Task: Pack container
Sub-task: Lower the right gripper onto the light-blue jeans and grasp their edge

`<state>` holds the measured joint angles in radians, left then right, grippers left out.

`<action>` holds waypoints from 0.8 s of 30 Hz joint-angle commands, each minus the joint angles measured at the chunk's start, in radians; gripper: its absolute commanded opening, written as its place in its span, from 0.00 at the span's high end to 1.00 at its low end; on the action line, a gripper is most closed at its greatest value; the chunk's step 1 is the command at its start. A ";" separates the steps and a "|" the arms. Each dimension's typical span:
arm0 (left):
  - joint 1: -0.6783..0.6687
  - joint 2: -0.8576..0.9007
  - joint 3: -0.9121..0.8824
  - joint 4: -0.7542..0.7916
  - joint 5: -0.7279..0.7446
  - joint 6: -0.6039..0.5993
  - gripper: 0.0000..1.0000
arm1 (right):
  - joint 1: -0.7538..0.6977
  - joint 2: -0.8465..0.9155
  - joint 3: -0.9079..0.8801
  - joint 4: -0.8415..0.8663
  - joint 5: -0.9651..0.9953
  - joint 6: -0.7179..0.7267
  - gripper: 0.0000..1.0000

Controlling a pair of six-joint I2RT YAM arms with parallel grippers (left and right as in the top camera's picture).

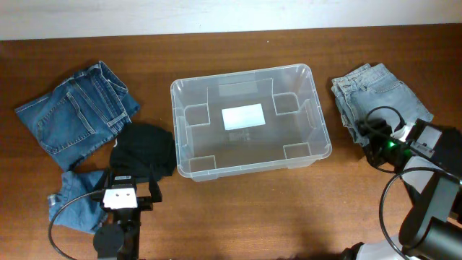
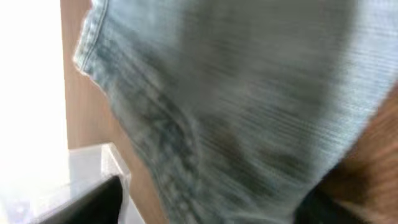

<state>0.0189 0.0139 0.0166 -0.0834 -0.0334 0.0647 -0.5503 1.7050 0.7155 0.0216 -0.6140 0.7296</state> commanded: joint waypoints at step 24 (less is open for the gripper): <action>0.002 -0.007 -0.008 0.003 -0.004 0.019 0.00 | -0.189 -0.263 -0.014 -0.389 0.311 -0.293 0.96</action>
<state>0.0189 0.0139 0.0166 -0.0830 -0.0334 0.0650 -0.7097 1.4715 0.7036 -0.3687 -0.4431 0.4885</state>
